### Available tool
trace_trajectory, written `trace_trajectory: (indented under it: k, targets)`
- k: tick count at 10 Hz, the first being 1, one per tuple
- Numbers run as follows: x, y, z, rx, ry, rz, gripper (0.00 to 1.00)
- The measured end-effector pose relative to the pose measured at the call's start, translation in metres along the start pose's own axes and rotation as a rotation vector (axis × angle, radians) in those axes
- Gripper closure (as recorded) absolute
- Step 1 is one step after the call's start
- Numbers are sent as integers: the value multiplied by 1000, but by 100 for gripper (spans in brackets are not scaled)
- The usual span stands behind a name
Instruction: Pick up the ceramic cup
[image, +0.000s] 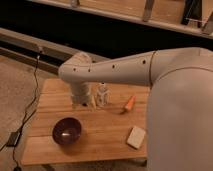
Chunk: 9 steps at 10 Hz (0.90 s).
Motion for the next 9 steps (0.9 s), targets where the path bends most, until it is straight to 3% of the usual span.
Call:
trace_trajectory:
  k: [3,4,7,9]
  targets:
    - [0,0,0,0,0,-2,35]
    - [-5,-4,5,18,1,-17,35]
    - [-23,6,13,49,-2,-101,35]
    - [-37,16,15,49,-12,-144,35]
